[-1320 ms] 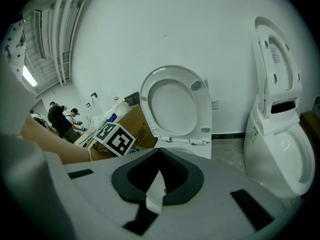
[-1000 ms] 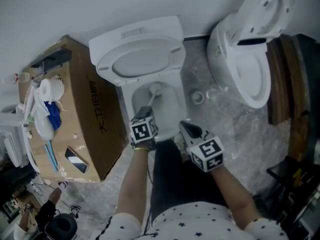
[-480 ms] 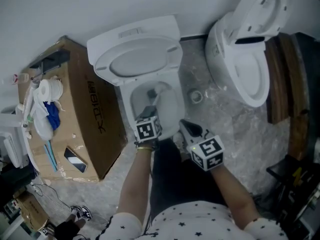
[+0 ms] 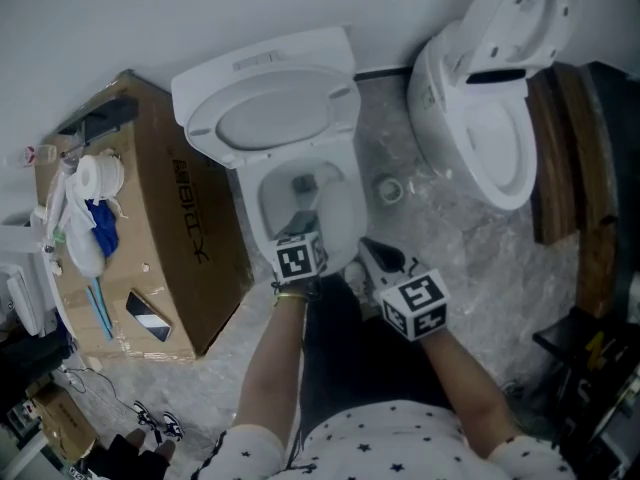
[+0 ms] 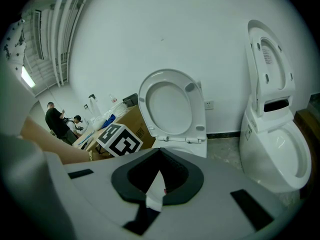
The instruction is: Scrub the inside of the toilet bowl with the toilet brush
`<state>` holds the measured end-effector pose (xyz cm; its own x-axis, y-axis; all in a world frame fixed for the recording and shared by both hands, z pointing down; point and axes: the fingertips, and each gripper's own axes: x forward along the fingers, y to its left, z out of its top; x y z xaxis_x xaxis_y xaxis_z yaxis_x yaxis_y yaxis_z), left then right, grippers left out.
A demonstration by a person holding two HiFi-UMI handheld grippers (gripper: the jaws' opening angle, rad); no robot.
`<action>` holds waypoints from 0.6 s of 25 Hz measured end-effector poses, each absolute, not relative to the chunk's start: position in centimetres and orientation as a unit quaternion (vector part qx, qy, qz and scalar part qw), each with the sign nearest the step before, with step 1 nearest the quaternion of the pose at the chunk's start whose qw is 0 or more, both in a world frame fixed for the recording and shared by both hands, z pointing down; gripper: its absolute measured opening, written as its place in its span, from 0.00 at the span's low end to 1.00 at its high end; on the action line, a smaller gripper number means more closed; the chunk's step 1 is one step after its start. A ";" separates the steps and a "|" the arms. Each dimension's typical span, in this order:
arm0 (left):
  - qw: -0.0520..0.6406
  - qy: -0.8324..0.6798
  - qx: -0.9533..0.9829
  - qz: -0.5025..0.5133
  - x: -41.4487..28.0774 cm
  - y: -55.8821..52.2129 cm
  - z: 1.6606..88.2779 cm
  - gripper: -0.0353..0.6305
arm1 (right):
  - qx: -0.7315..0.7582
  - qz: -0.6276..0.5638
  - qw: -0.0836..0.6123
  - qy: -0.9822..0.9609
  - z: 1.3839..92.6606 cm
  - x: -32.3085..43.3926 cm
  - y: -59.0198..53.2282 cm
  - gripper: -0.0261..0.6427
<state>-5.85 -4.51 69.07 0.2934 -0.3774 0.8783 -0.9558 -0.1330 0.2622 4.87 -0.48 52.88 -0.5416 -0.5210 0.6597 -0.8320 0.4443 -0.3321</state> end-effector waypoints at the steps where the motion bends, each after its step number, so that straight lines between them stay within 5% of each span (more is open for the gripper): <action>1: 0.436 -0.493 0.676 0.333 -5.8 -4.4 69.1 0.27 | 0.415 0.325 0.239 -0.815 52.9 4.9 -0.3 0.05; 15: 0.439 -0.479 0.680 0.339 -4.9 -1.8 69.1 0.27 | 0.409 0.321 0.240 -0.820 52.6 4.8 0.6 0.05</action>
<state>-4.90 -1.79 69.09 0.3108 -0.3542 0.8820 -0.9496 -0.1552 0.2723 4.76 0.59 52.57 -0.5504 -0.5160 0.6564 -0.8244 0.4605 -0.3292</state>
